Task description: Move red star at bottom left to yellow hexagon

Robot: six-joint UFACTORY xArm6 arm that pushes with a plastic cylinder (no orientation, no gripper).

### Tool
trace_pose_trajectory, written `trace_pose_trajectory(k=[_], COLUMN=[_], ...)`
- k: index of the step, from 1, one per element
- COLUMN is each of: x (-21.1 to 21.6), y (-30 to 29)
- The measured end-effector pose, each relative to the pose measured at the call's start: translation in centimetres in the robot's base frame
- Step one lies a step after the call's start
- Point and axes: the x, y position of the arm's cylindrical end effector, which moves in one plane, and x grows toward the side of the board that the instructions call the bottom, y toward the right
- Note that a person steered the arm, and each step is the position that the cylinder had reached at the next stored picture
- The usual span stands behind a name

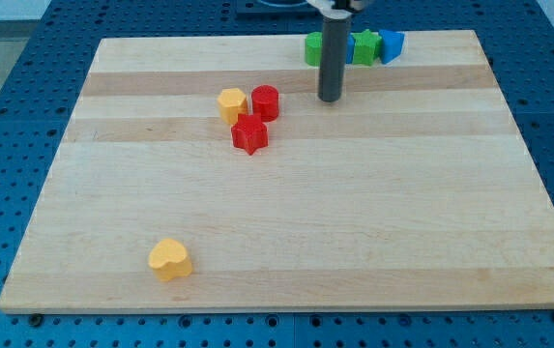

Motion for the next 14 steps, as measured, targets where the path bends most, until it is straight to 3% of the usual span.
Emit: trace_pose_trajectory(k=[2, 3, 5, 6, 11, 13, 14], x=[0.6, 1.1, 1.9, 7.0, 7.6, 14.5, 15.3], y=[-6.9, -7.3, 4.5, 7.0, -14.8, -10.8, -14.6])
